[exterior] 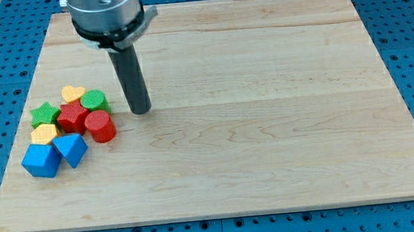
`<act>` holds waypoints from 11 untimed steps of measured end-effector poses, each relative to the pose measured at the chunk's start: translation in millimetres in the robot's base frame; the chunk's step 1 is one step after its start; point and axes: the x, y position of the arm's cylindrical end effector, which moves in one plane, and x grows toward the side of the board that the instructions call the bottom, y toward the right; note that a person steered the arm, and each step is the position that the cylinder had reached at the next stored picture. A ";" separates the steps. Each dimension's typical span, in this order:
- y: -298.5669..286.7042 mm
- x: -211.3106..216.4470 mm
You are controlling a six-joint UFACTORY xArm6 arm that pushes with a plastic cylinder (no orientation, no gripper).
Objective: Push the red circle into the group of blocks
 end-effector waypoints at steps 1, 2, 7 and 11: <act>36.8 72.5; 10.9 123.5; -37.1 14.6; -71.6 33.0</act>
